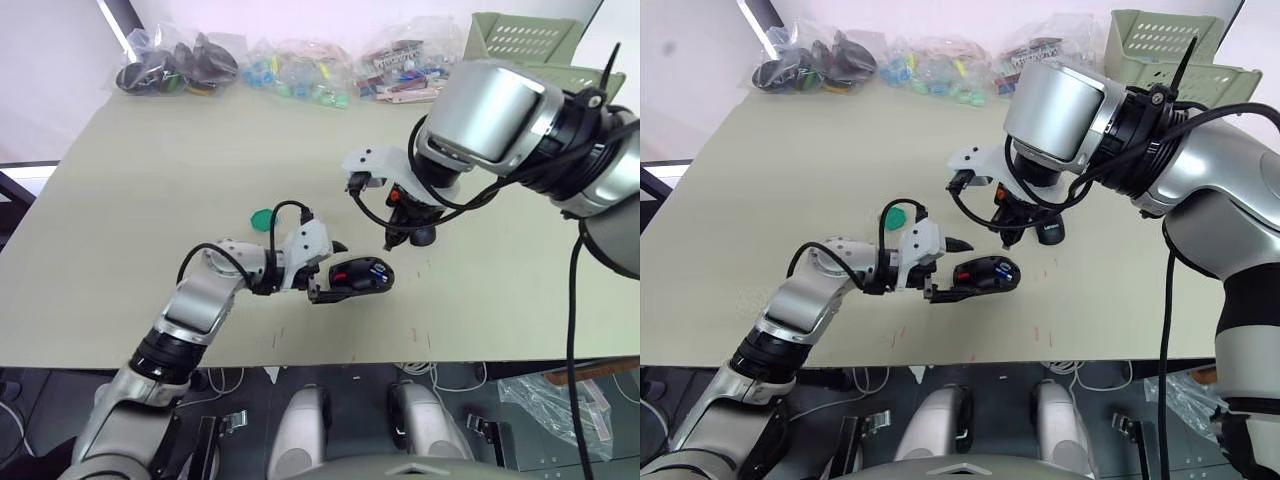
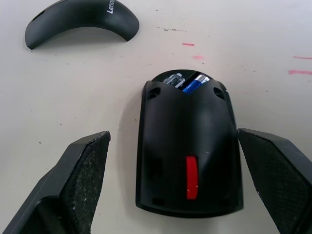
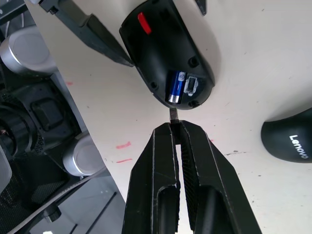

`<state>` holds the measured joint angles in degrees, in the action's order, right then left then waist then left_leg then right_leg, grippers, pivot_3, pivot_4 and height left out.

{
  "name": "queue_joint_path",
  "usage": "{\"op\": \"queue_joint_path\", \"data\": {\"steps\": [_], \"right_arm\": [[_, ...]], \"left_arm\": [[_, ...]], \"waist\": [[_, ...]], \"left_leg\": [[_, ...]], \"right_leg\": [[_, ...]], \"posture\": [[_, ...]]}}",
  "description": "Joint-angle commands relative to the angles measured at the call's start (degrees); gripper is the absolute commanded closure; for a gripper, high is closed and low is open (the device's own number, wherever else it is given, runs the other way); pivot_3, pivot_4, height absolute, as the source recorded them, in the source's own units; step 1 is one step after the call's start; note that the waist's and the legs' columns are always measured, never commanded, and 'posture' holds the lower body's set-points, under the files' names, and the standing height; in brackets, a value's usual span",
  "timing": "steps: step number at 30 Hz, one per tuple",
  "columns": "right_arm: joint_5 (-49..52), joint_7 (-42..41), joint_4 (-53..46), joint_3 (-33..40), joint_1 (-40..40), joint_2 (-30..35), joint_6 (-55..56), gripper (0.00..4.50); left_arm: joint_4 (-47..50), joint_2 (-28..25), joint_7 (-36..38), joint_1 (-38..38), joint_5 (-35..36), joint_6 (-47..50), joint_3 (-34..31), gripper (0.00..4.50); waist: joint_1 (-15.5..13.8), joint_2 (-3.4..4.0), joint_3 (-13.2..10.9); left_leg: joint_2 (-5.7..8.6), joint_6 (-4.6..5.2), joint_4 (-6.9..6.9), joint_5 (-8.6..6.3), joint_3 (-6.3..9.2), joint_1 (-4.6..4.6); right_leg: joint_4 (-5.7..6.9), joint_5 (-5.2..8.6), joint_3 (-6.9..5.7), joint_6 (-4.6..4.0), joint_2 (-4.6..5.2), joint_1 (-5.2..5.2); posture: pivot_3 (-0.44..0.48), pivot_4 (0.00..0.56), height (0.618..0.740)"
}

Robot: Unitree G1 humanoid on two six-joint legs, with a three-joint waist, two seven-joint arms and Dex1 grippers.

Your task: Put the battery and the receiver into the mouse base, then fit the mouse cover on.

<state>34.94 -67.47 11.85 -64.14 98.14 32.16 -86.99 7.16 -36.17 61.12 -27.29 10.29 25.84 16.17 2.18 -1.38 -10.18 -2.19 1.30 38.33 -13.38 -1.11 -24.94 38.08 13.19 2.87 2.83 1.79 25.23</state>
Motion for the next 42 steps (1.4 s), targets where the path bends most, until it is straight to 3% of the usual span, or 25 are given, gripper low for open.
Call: {"op": "queue_joint_path", "data": {"steps": [1, 14, 33, 37, 42], "right_arm": [[-0.9, -0.6, -0.66, 2.96, 0.18, -0.03, -0.64, 4.5], [-1.86, 0.09, -0.99, 4.58, -1.53, -0.27, -2.2, 4.5], [-2.71, 1.16, 0.22, 5.89, -2.97, -1.01, -2.87, 4.5], [-2.84, 1.54, 0.83, 6.36, -3.53, -1.42, -3.03, 4.5], [-3.21, 1.88, 1.9, 6.73, -4.3, -1.95, -2.89, 4.5]], "left_arm": [[-0.02, 0.82, -0.01, -1.25, -0.68, -0.63, 0.97, 0.08], [-0.03, 2.39, 1.87, -3.05, 0.73, 1.64, 1.22, 0.08], [-5.47, 5.44, 2.11, -6.01, -3.62, -2.22, 4.9, 0.08], [-5.38, 5.46, 1.99, -5.71, -3.45, -2.4, 4.37, 1.1], [-5.3, 4.96, 2.13, -4.88, -2.89, -2.76, 3.53, 1.1]], "waist": [[0.0, 0.0, 0.0], [0.0, 0.0, 0.0], [0.01, 0.0, 0.0], [0.01, 0.0, 0.0], [-0.03, 0.0, 0.0]], "left_leg": [[0.01, 0.0, 0.0, 0.0, 0.0, 0.0], [0.01, 0.0, 0.02, 0.0, 0.04, 0.01], [0.02, 0.0, 0.03, 0.0, 0.06, 0.02], [0.03, 0.0, 0.05, 0.0, 0.06, 0.02], [0.03, 0.0, 0.07, 0.0, 0.06, 0.03]], "right_leg": [[0.0, 0.0, 0.0, 0.0, 0.01, 0.0], [0.04, 0.0, -0.02, 0.0, 0.0, -0.01], [0.1, -0.01, -0.02, 0.0, -0.01, -0.01], [0.14, -0.01, -0.02, 0.0, 0.0, -0.01], [0.17, 0.0, -0.02, 0.0, 0.0, -0.02]], "posture": [[0.0, 0.15, 0.74], [0.0, 0.15, 0.74], [0.0, 0.15, 0.74], [0.0, 0.15, 0.74], [0.0, 0.15, 0.74]]}}
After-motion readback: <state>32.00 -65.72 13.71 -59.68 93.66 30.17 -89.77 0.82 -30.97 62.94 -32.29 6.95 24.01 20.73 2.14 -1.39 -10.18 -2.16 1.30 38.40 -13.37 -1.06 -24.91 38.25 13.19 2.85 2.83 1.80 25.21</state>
